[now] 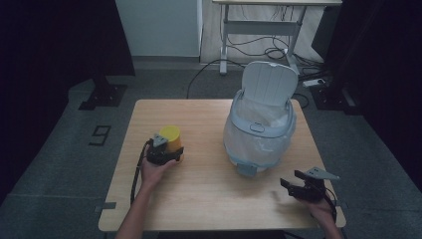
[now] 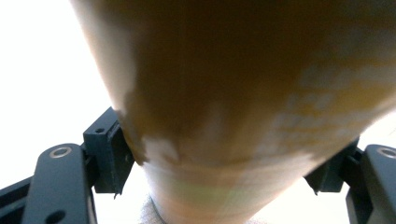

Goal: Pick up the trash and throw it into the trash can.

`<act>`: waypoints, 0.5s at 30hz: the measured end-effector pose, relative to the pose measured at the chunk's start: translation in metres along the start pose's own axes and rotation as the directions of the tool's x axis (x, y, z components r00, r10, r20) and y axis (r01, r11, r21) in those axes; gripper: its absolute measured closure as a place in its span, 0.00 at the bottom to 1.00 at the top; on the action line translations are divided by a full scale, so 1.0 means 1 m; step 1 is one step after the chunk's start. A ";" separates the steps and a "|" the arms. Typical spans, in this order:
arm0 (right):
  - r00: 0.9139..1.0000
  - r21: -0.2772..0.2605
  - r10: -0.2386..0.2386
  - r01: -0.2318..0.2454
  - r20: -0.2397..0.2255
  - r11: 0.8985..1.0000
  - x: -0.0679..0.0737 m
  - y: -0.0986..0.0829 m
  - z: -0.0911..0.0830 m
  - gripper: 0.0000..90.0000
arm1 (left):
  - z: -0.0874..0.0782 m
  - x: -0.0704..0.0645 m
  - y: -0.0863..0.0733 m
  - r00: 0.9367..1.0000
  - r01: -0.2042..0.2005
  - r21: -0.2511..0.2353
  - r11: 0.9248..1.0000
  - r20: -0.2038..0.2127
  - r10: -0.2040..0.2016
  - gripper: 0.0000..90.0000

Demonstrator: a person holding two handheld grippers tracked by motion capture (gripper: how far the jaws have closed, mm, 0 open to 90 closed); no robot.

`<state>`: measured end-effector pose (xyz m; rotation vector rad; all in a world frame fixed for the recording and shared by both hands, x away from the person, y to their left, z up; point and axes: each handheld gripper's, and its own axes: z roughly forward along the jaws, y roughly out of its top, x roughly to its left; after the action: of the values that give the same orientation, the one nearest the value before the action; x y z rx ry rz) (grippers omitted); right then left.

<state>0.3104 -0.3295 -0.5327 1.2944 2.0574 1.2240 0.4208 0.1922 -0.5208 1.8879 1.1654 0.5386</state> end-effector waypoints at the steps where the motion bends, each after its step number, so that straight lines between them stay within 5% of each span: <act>1: 1.000 -0.001 0.000 0.000 0.000 1.000 0.000 0.000 0.000 0.27 | -0.001 0.000 0.000 1.000 0.000 0.000 1.000 0.001 0.000 0.26; 15: 1.000 0.002 0.006 -0.006 0.006 1.000 -0.002 -0.001 -0.001 0.27 | -0.027 -0.003 0.006 0.999 -0.037 -0.045 0.998 0.036 0.038 0.26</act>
<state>0.3100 -0.3316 -0.5329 1.3039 2.0527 1.2196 0.4035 0.1996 -0.5002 1.8770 1.0871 0.5435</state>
